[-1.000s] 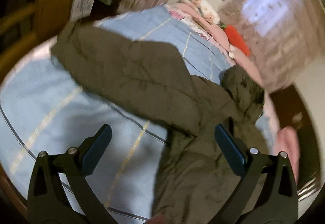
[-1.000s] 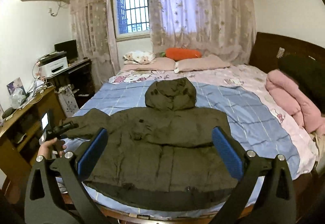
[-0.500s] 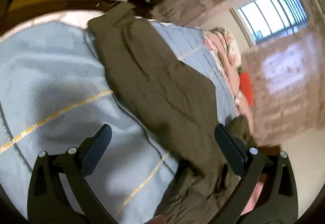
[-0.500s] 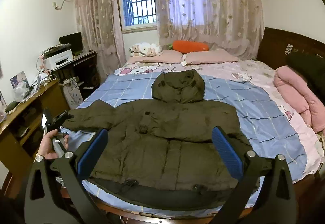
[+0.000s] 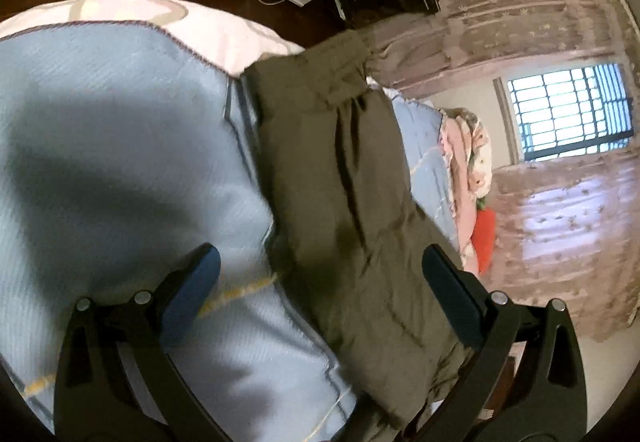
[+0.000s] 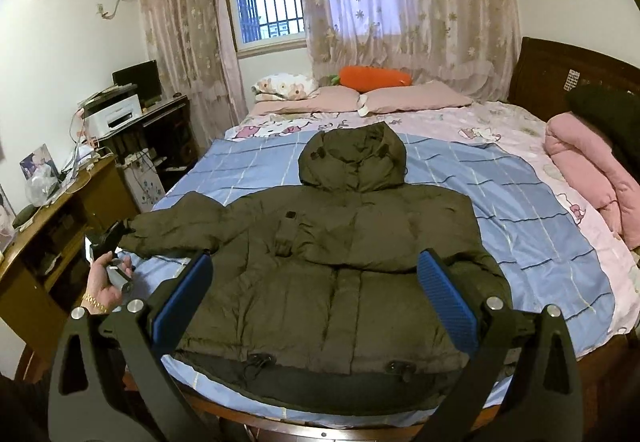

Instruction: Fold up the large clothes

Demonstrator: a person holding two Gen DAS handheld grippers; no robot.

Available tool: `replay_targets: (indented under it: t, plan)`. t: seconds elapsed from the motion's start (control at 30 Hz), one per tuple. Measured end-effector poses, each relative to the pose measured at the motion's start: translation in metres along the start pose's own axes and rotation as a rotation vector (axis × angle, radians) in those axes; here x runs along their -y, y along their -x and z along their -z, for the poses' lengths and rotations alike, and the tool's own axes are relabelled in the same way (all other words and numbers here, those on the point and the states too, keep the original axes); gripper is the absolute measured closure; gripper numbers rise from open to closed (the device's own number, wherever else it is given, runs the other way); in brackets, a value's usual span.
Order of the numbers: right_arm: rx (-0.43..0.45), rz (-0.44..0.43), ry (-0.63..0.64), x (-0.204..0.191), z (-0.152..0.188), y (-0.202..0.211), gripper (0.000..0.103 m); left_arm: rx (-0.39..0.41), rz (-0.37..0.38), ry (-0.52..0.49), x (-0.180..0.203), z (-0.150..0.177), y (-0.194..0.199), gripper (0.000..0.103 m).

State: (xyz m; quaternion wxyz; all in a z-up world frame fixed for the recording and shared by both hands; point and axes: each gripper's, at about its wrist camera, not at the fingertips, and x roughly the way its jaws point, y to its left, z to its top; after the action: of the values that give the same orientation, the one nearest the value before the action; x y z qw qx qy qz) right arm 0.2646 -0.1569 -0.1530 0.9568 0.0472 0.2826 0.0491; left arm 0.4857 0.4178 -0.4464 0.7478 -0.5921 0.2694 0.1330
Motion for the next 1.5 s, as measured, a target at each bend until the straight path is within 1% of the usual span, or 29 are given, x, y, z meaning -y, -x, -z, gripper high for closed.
replay_targets:
  t: [0.07, 0.2, 0.23, 0.3, 0.4, 0.47, 0.5, 0.53, 0.57, 0.6, 0.67, 0.73, 0.77, 0.83, 1.0, 1.1, 1.17, 1.27, 1.43, 1.5]
  plan:
    - [-0.003, 0.001, 0.005, -0.001, -0.001, -0.001, 0.001, -0.005, 0.033, 0.020, -0.004, -0.009, 0.000, 0.002]
    - [-0.005, -0.001, 0.006, -0.005, -0.002, -0.003, 0.001, -0.025, 0.167, 0.103, -0.012, -0.026, -0.008, 0.002]
    - [-0.008, -0.002, 0.009, -0.007, -0.002, -0.004, 0.001, -0.027, 0.185, 0.115, -0.014, -0.029, -0.010, 0.002]
    - [-0.016, -0.006, 0.011, -0.009, 0.000, -0.007, 0.001, -0.032, 0.223, 0.118, -0.012, -0.033, -0.014, 0.002]
    - [-0.025, -0.012, 0.018, -0.014, 0.001, -0.011, 0.001, -0.040, 0.262, 0.087, -0.006, -0.034, -0.018, 0.003]
    - [-0.031, -0.019, 0.020, -0.017, 0.000, -0.013, 0.001, -0.029, 0.277, 0.083, -0.007, -0.033, -0.018, 0.014]
    - [-0.032, -0.023, 0.021, -0.018, 0.000, -0.013, 0.001, -0.033, 0.282, 0.099, -0.010, -0.033, -0.021, 0.031]
    - [-0.032, -0.026, 0.024, -0.020, 0.000, -0.013, 0.001, -0.043, 0.269, 0.118, -0.013, -0.034, -0.025, 0.041]
    - [-0.033, -0.028, 0.027, -0.021, 0.000, -0.013, 0.001, -0.056, 0.258, 0.140, -0.019, -0.035, -0.030, 0.046]
    - [-0.033, -0.030, 0.032, -0.023, 0.000, -0.013, 0.001, -0.063, 0.256, 0.148, -0.022, -0.036, -0.037, 0.060]
    - [-0.034, -0.031, 0.038, -0.025, 0.001, -0.012, 0.001, -0.079, 0.227, 0.150, -0.027, -0.038, -0.046, 0.077]
    - [-0.037, -0.033, 0.041, -0.026, 0.001, -0.011, 0.001, -0.084, 0.216, 0.137, -0.029, -0.036, -0.047, 0.086]
    - [-0.038, -0.034, 0.042, -0.026, 0.001, -0.010, 0.001, -0.081, 0.203, 0.124, -0.027, -0.036, -0.047, 0.088]
    - [-0.039, -0.035, 0.041, -0.028, 0.002, -0.010, 0.001, -0.068, 0.164, 0.091, -0.021, -0.035, -0.045, 0.096]
    - [-0.038, -0.040, 0.045, -0.030, 0.003, -0.007, 0.001, -0.020, 0.111, -0.030, -0.002, -0.029, -0.031, 0.099]
    - [-0.040, -0.043, 0.045, -0.030, 0.003, -0.006, 0.001, 0.007, 0.102, -0.086, 0.007, -0.025, -0.023, 0.100]
    - [-0.041, -0.045, 0.040, -0.029, 0.004, -0.006, 0.001, 0.059, 0.088, -0.160, 0.020, -0.020, -0.014, 0.100]
    - [-0.042, -0.047, 0.038, -0.029, 0.004, -0.006, 0.001, 0.104, 0.105, -0.242, 0.035, -0.012, 0.000, 0.100]
    - [-0.038, -0.054, 0.033, -0.029, 0.007, -0.004, 0.001, 0.153, 0.096, -0.353, 0.061, -0.001, 0.020, 0.100]
    - [-0.038, -0.054, 0.028, -0.029, 0.007, -0.003, 0.001, 0.172, 0.093, -0.408, 0.079, 0.005, 0.029, 0.100]
